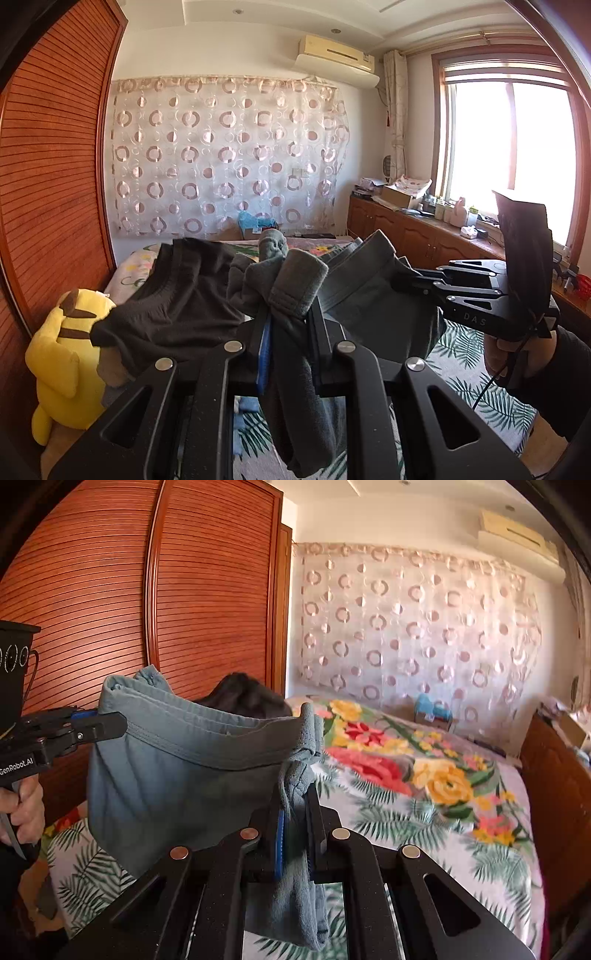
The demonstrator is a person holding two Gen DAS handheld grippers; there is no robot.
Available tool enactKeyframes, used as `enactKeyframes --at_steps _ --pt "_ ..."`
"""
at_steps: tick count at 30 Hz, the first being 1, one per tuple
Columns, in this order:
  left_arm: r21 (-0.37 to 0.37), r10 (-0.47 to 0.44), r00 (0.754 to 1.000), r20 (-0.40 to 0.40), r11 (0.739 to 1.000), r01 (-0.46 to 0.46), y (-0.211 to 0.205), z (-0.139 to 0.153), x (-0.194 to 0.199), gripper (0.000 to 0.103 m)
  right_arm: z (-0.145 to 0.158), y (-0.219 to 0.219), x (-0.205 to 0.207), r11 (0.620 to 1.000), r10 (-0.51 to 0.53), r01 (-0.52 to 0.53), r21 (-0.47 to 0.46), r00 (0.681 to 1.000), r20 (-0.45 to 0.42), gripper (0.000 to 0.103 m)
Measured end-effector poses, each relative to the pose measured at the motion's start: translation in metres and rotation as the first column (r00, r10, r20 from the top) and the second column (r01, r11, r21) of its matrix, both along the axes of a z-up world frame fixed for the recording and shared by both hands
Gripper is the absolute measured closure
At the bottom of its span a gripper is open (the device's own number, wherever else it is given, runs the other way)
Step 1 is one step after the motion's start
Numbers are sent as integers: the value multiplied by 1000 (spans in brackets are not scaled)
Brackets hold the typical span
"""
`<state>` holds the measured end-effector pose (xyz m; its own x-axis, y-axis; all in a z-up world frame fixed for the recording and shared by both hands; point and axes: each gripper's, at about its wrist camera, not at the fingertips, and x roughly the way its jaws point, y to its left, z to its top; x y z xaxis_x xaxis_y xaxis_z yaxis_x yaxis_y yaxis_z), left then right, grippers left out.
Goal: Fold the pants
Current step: 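Lift the folded light blue shorts off the bed with both tools, then carry the shorts with both tools and lower them onto the clothes stack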
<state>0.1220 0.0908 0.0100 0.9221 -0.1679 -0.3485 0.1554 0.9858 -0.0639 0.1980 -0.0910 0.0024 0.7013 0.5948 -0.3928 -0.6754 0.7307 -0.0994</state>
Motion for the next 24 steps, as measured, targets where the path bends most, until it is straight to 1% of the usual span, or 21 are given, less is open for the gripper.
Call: enactKeyframes --at_steps 3,7,12,16,19,24 --pt "-2 25 1000 15 1000 -25 7 6 7 85 7 7 10 1000 11 -11 -3 999 31 94" --pt "-4 71 997 33 997 -71 18 12 19 85 12 19 29 1000 31 -31 -1 998 50 94" --pt "-7 110 993 47 994 -110 28 12 30 85 16 39 53 998 61 -61 -9 994 88 94" --pt "-19 143 988 56 990 -142 38 10 36 85 16 58 71 995 85 -78 -59 987 133 94" --pt "-39 170 984 43 985 -169 47 6 41 85 16 73 82 992 107 -93 -90 980 170 94" --pt "-67 213 976 37 975 -211 58 -3 36 85 12 96 104 986 144 -124 -113 972 184 94"
